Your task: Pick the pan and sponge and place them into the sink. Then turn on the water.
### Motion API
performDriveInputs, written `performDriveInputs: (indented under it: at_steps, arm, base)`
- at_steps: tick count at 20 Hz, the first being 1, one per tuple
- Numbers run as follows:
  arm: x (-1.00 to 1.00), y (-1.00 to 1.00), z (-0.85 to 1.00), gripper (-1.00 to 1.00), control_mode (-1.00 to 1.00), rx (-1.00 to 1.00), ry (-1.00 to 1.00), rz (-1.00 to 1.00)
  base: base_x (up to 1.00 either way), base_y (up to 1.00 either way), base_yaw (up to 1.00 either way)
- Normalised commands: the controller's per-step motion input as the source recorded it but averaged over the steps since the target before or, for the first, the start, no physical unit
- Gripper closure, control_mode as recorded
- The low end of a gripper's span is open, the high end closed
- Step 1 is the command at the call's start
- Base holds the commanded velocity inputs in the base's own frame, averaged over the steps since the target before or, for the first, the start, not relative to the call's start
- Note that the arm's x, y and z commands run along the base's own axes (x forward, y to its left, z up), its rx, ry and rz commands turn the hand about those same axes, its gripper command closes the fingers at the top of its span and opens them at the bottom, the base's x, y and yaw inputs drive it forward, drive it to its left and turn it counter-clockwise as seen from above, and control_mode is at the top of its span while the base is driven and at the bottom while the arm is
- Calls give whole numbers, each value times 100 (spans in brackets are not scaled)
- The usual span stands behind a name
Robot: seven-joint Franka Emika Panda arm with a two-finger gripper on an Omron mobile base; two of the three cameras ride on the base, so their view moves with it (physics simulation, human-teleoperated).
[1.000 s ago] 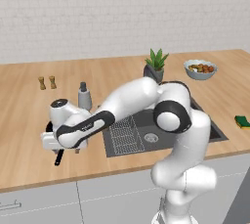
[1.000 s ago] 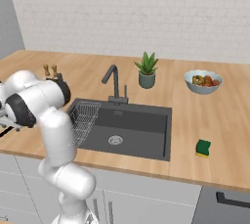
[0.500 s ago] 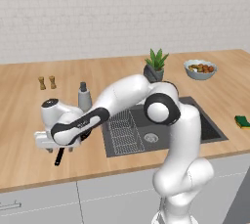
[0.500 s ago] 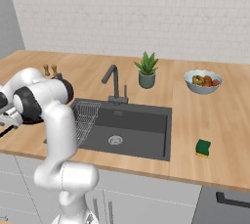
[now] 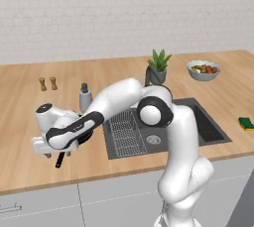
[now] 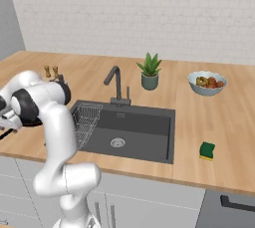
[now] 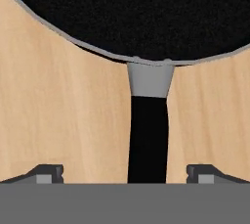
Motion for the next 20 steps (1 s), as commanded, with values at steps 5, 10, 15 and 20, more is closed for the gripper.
performDriveInputs:
  at_steps: [5,10,15,20]
  arm:
    - [0,0,-42,-100,-100,0,0,0]
    - [0,0,-13,100,-100,0,0,0]
    - [0,0,0,100,-100,0,0,0]
    - [0,-9,3,100,-100,0,0,0]
  base:
    - [0,0,0]
    - [0,0,0]
    - [0,0,0]
    - [0,0,0]
